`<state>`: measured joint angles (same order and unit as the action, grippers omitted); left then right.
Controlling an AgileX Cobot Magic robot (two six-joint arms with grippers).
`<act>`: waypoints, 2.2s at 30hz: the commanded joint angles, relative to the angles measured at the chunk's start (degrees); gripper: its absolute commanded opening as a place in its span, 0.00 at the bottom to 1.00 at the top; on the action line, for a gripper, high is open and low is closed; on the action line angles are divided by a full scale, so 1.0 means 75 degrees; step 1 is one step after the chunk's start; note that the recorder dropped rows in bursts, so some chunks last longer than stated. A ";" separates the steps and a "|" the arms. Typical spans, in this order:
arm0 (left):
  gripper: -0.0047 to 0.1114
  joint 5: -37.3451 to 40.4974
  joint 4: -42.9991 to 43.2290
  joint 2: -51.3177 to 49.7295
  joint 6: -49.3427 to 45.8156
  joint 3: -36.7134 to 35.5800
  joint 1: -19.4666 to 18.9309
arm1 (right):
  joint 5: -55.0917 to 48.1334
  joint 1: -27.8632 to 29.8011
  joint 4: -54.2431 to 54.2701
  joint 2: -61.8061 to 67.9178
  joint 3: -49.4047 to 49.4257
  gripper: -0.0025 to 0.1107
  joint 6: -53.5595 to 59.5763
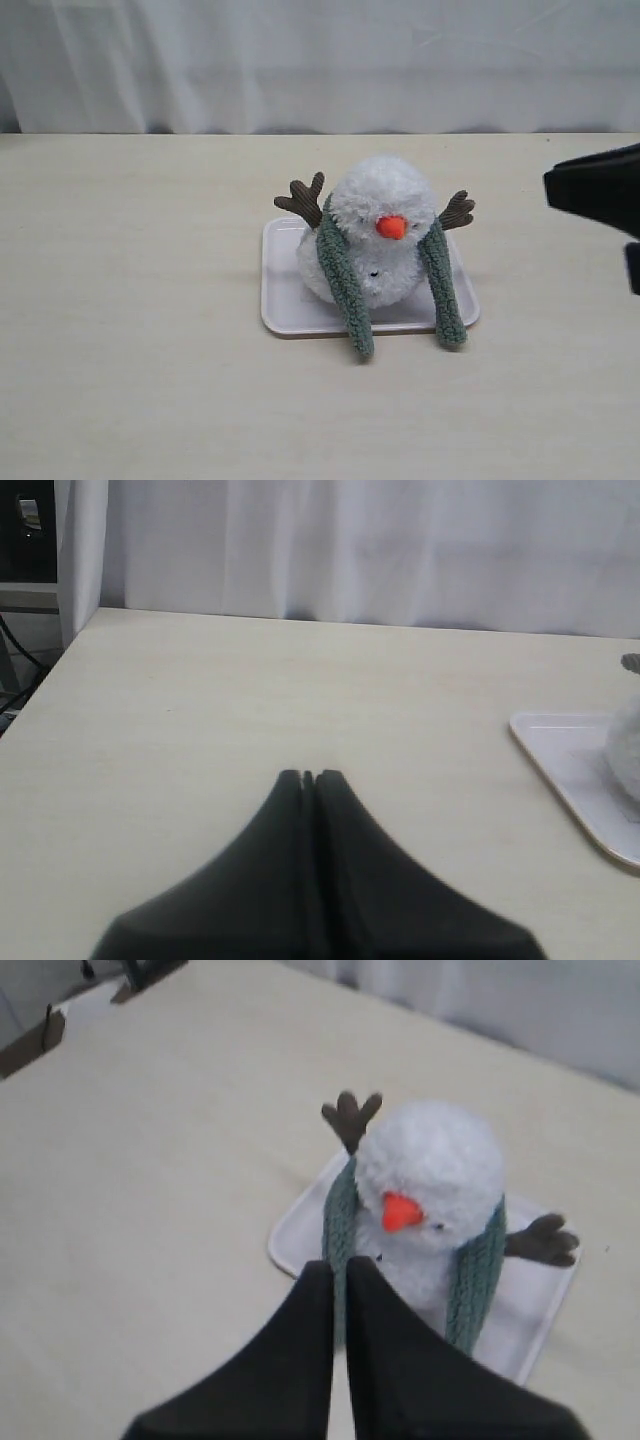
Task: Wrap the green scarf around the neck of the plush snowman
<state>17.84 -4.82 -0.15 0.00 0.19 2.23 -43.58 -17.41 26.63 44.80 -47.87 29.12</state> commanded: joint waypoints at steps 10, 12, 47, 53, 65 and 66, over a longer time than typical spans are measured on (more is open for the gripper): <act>0.04 -0.0065 -0.0013 0.0021 0.0000 -0.0025 0.0058 | 0.0553 -0.0011 -0.0319 -0.2365 0.0100 0.06 -0.1263; 0.04 -0.0065 -0.0013 0.0021 0.0000 -0.0025 0.0058 | 0.0115 -0.0011 -0.1211 -0.2206 0.0152 0.08 -0.2232; 0.04 -0.0065 -0.0028 0.0021 0.0000 -0.0025 0.0058 | 0.5883 -0.0011 -0.0843 0.6488 0.1340 0.50 -0.1973; 0.04 -0.0065 0.0006 0.0021 0.0000 -0.0025 0.0058 | 0.6695 -0.0011 -0.0843 0.7118 0.1320 0.37 -0.2156; 0.04 -0.0065 0.0006 0.0021 0.0000 -0.0025 0.0058 | 0.5680 -0.0011 -0.0926 0.7058 0.1320 0.06 -0.2078; 0.04 -0.0065 0.0006 0.0021 0.0000 -0.0025 0.0058 | 0.5537 -0.0011 -0.0926 0.6997 0.1320 0.06 -0.1968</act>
<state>17.84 -4.82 -0.15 0.00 0.19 2.23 0.34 -17.41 20.16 98.77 -37.76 12.91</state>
